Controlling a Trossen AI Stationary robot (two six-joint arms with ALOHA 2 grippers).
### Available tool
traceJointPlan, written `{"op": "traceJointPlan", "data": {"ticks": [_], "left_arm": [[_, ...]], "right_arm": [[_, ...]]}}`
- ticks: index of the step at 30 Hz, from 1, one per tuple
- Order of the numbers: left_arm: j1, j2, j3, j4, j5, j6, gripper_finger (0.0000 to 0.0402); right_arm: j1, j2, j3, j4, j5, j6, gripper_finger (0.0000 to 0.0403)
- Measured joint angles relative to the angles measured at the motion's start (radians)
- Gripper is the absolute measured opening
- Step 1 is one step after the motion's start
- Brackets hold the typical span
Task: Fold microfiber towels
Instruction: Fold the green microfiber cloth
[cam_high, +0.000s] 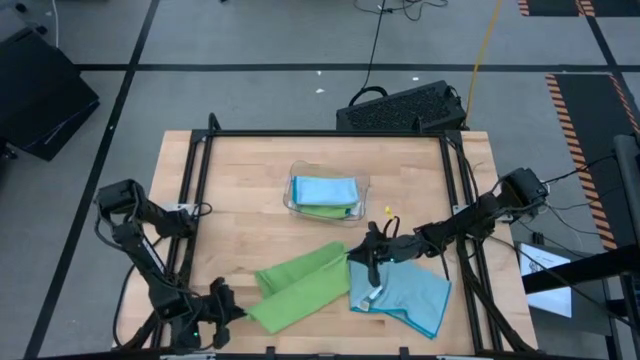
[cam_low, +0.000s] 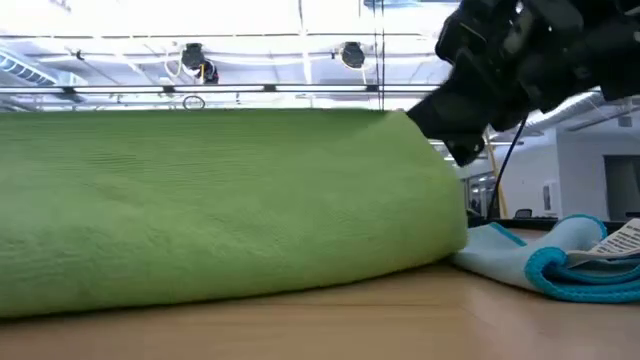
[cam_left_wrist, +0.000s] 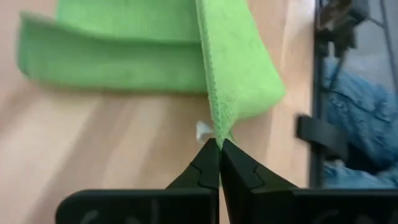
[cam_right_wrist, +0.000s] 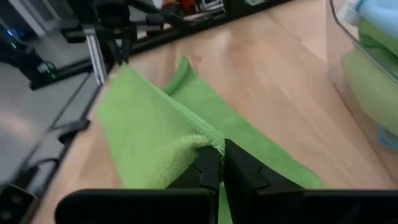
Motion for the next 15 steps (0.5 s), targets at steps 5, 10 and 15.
{"op": "traceJointPlan", "data": {"ticks": [5,10,15], "left_arm": [[-0.062,-0.019,0.0,-0.02,-0.026,-0.077,0.0007],[-0.096,-0.046,0.0,-0.142,-0.072,-0.172,0.0007],[-0.101,-0.047,0.0,-0.311,-0.022,-0.276,0.0004]], "right_arm": [[0.012,0.0,0.027,0.0,-0.053,0.014,0.0006],[0.024,0.0,0.03,-0.009,-0.119,0.031,0.0018],[0.056,0.0,0.03,-0.112,-0.157,0.084,0.0063]]}}
